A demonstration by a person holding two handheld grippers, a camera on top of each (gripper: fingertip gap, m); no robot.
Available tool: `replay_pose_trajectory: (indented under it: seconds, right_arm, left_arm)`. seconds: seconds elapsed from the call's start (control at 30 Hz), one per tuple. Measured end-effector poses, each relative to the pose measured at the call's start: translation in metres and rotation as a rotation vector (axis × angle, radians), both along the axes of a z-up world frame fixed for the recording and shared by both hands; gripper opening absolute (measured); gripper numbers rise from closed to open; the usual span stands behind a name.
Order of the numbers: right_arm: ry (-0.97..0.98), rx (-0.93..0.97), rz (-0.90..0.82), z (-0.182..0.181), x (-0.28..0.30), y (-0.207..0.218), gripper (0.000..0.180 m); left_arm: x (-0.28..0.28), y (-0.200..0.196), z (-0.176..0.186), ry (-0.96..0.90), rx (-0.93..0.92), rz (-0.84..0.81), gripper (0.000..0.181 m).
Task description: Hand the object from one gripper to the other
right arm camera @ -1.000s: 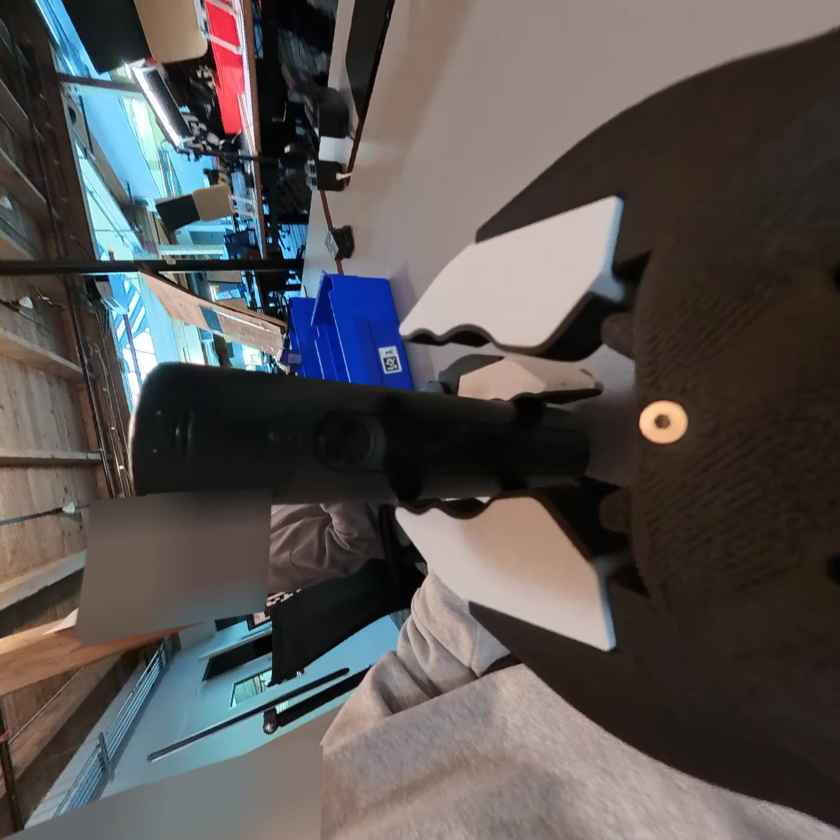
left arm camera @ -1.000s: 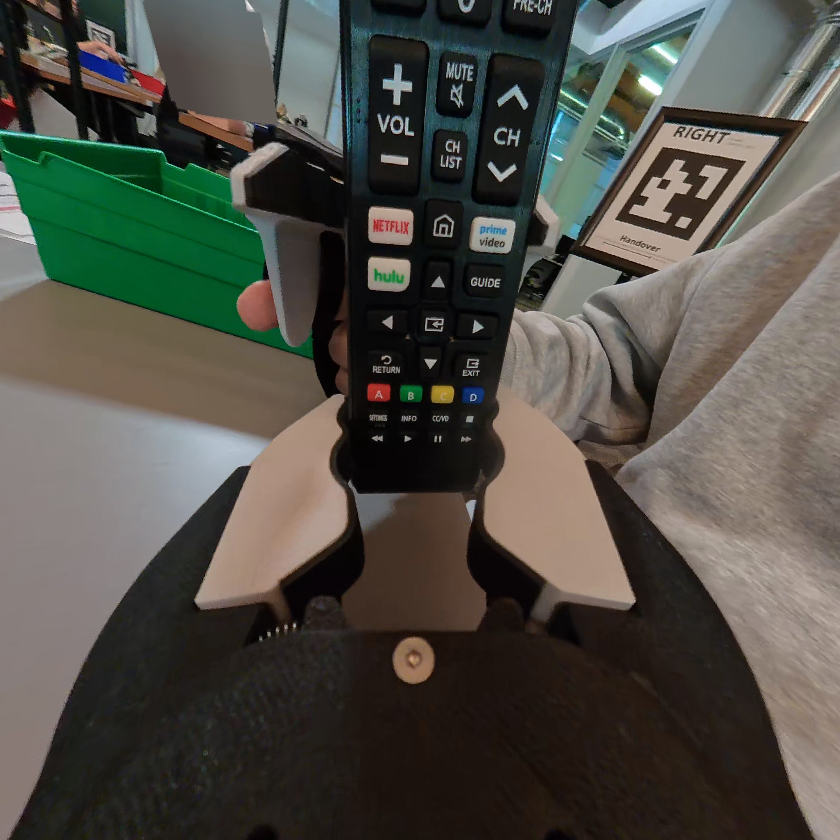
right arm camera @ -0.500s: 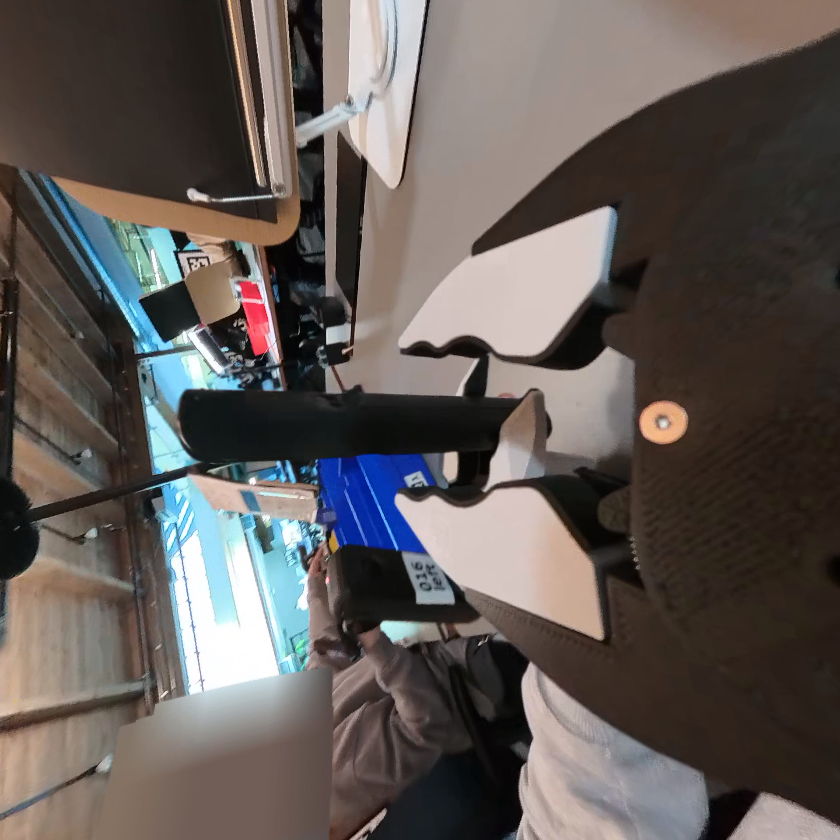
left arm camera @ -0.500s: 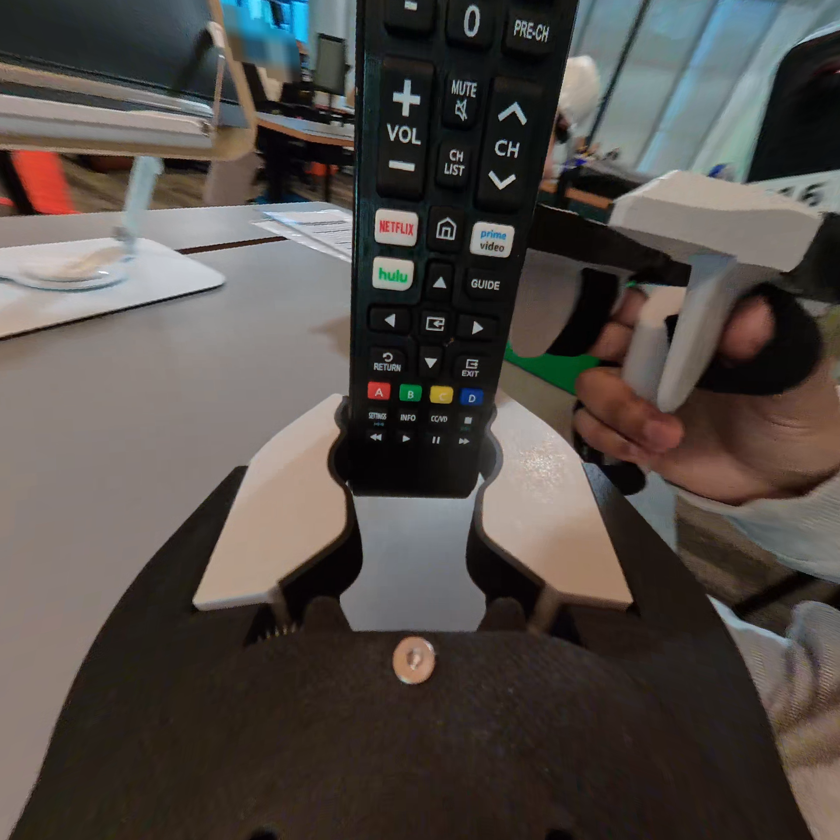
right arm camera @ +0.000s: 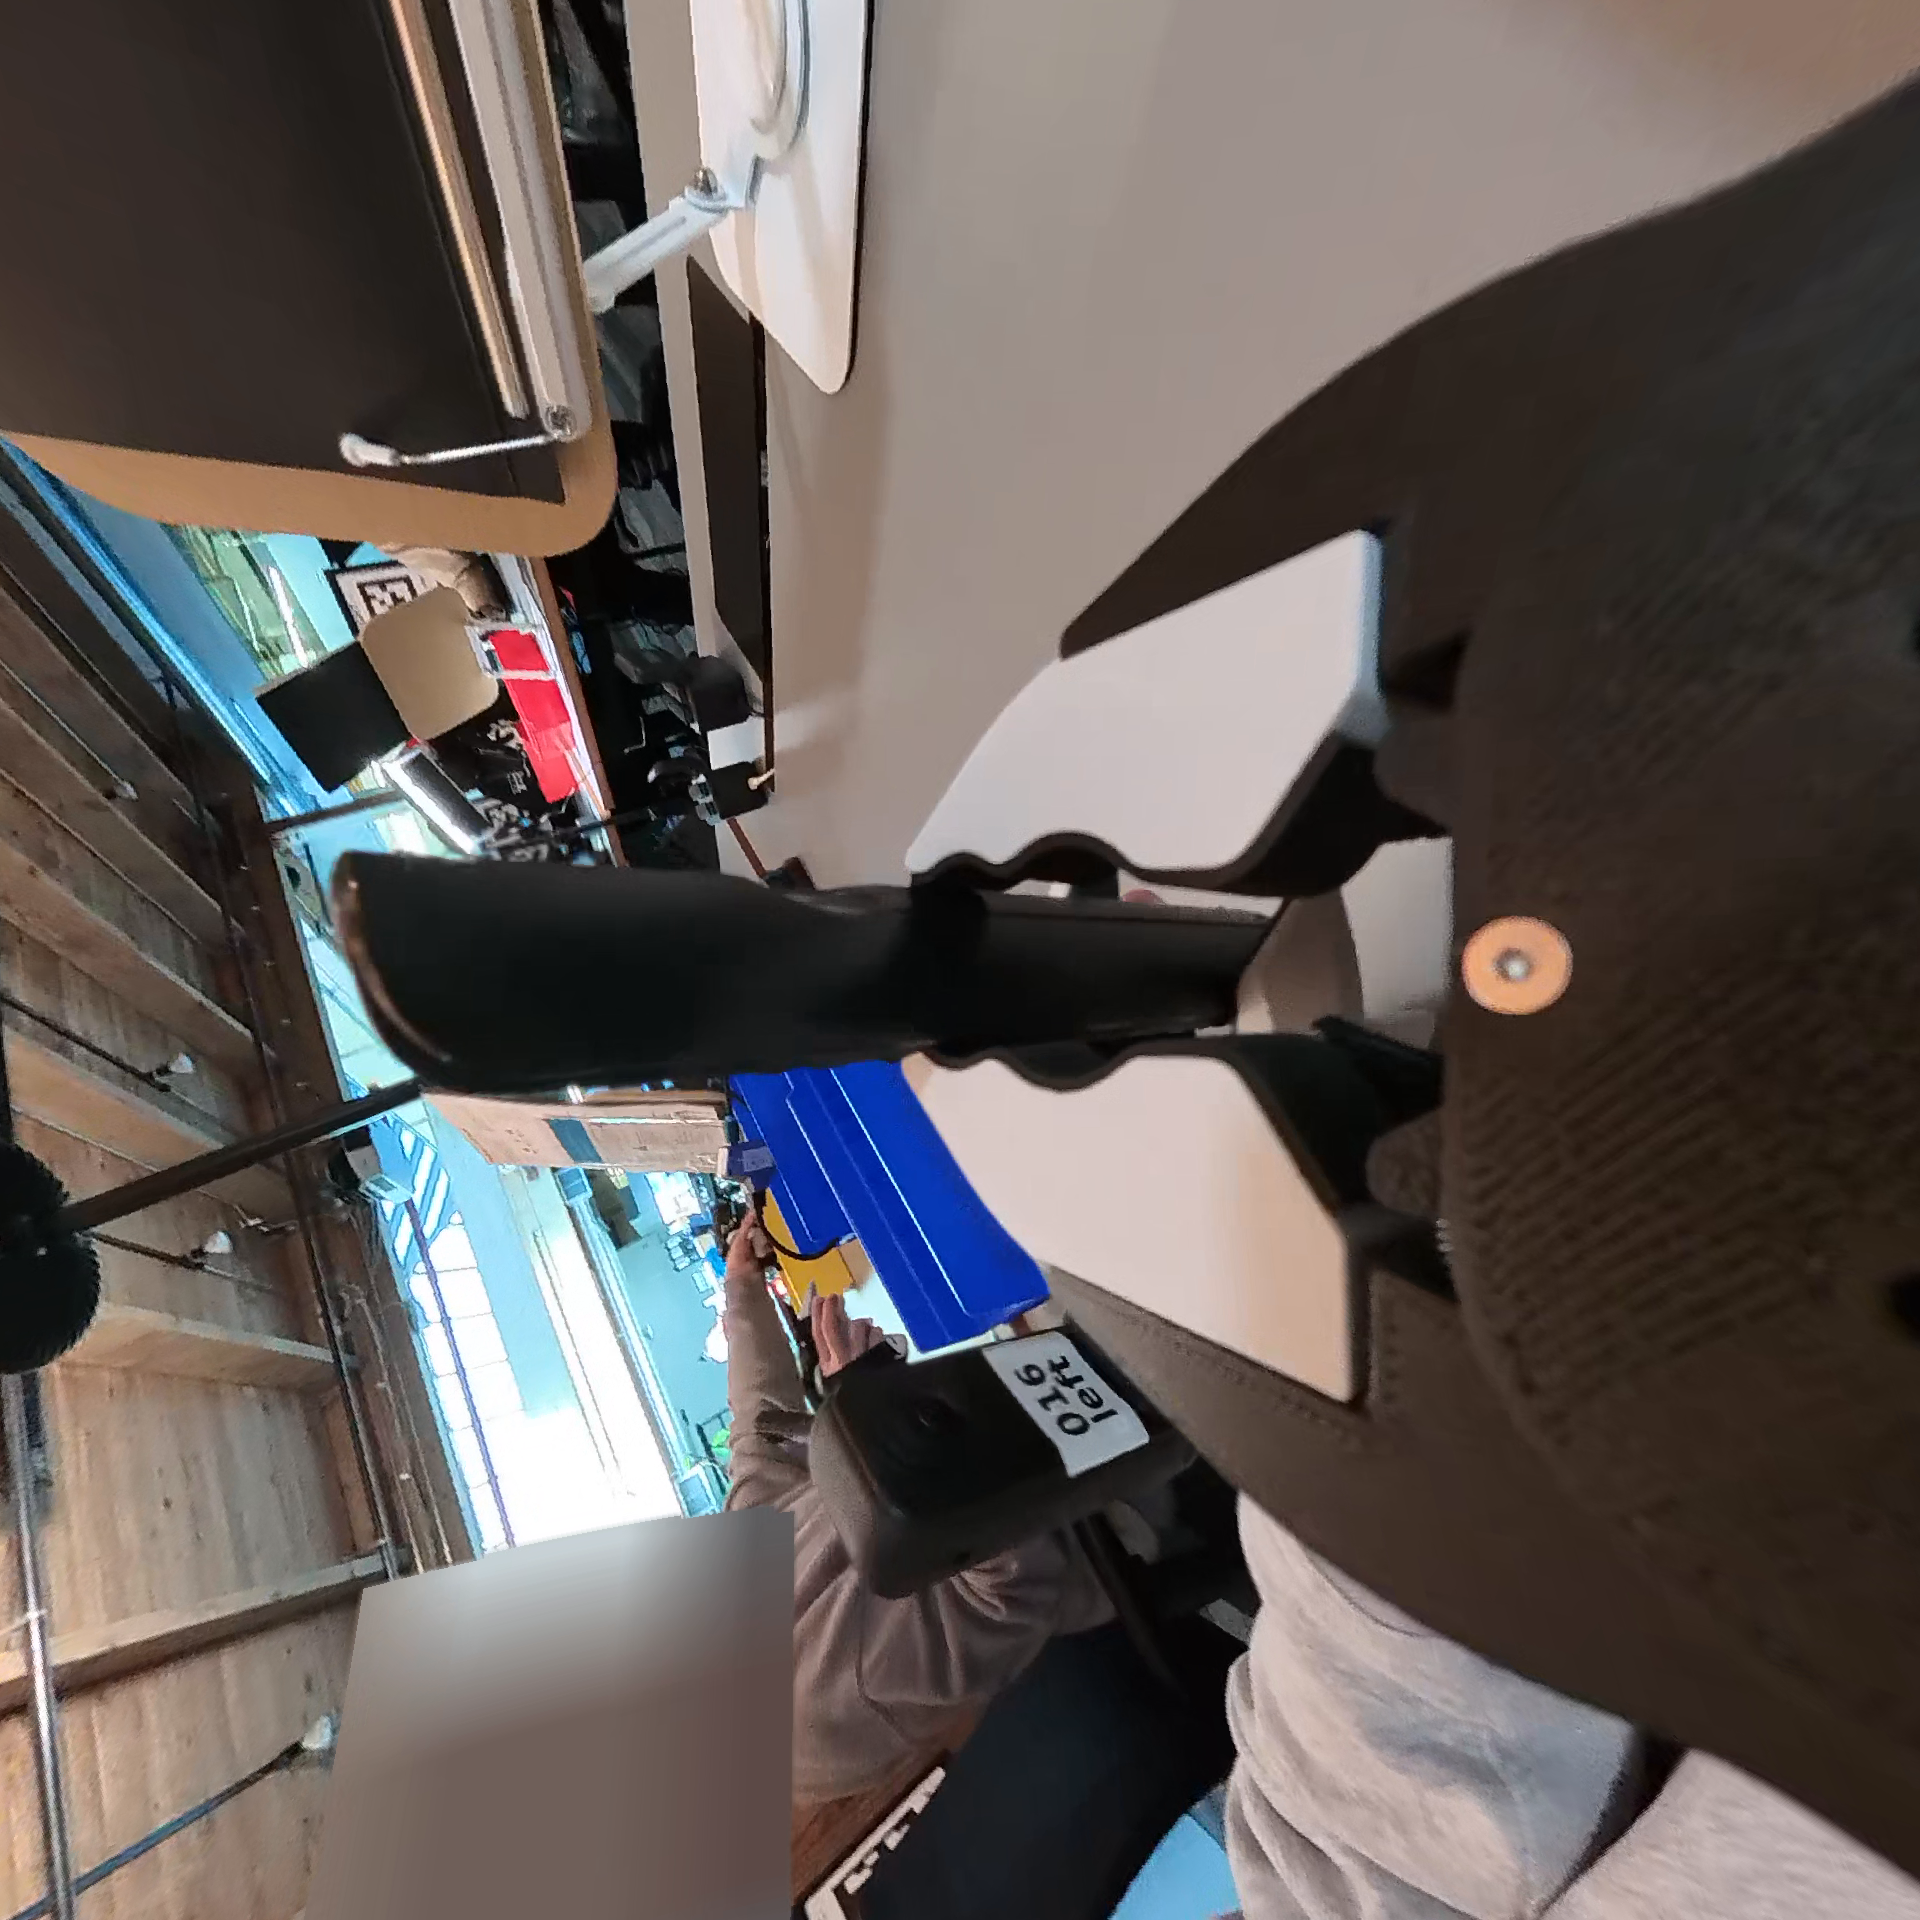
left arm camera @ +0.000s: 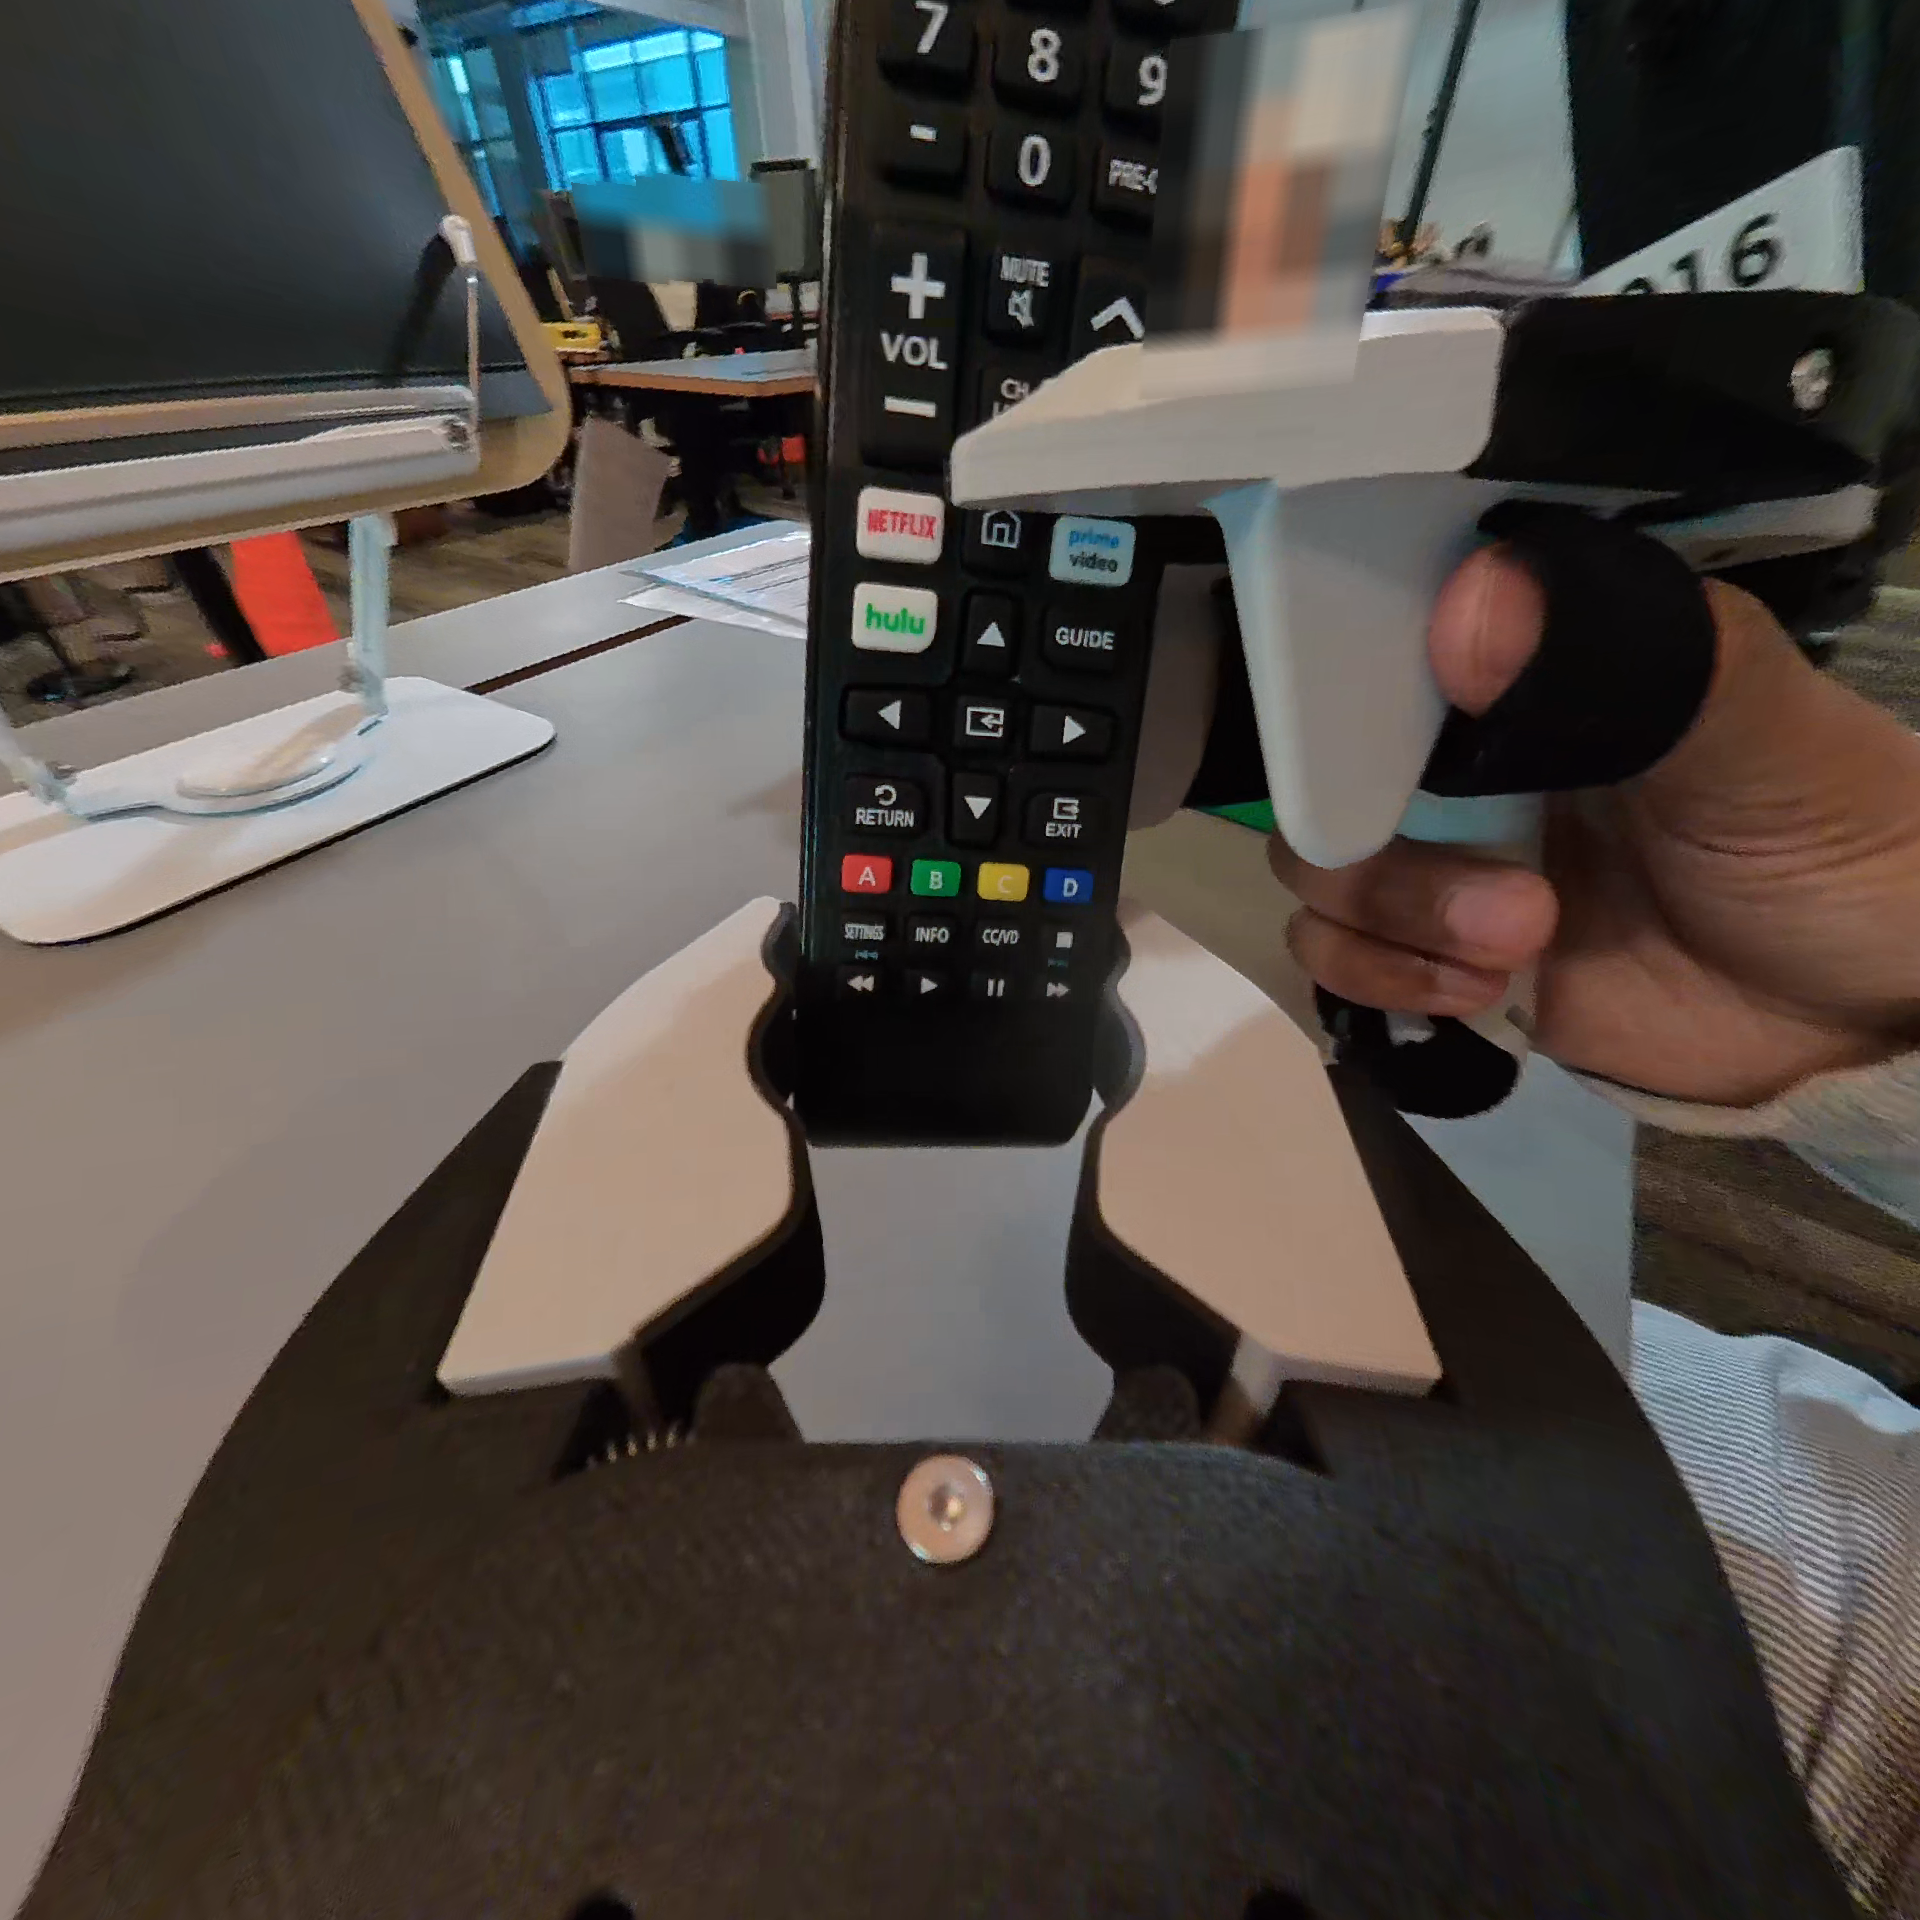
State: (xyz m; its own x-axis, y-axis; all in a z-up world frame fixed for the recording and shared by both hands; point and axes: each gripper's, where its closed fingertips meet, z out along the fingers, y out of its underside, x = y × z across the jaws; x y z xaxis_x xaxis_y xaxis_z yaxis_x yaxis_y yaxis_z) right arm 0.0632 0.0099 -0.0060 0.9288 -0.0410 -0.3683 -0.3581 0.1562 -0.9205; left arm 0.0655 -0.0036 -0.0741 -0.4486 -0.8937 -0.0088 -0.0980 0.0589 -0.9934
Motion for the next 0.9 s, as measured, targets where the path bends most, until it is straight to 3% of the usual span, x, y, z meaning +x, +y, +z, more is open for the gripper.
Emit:
replay_pose_trajectory:
  seconds: [0.17, 0.27, 0.5, 0.7, 0.9]
  right_arm:
    - [-0.029, 0.024, 0.128, 0.007, -0.001, -0.005, 0.025]
    - [-0.010, 0.042, 0.263, 0.009, -0.005, -0.008, 0.025]
    - [0.009, 0.022, 0.476, -0.001, -0.024, -0.009, 0.026]
    - [0.028, -0.001, 0.539, -0.006, -0.035, -0.006, 0.025]
    - [0.009, -0.006, 0.486, -0.008, -0.030, -0.003, 0.026]
  left_arm:
    - [-0.006, -0.011, 0.009, -0.009, -0.142, -0.153, 0.081]
    - [-0.013, -0.017, 0.015, 0.005, -0.251, -0.285, 0.082]
    - [-0.040, -0.033, 0.027, 0.171, -0.570, -0.667, 0.053]
    - [-0.042, -0.036, 0.020, 0.203, -0.516, -0.681, 0.029]
    - [-0.041, -0.035, 0.017, 0.216, -0.498, -0.668, 0.028]
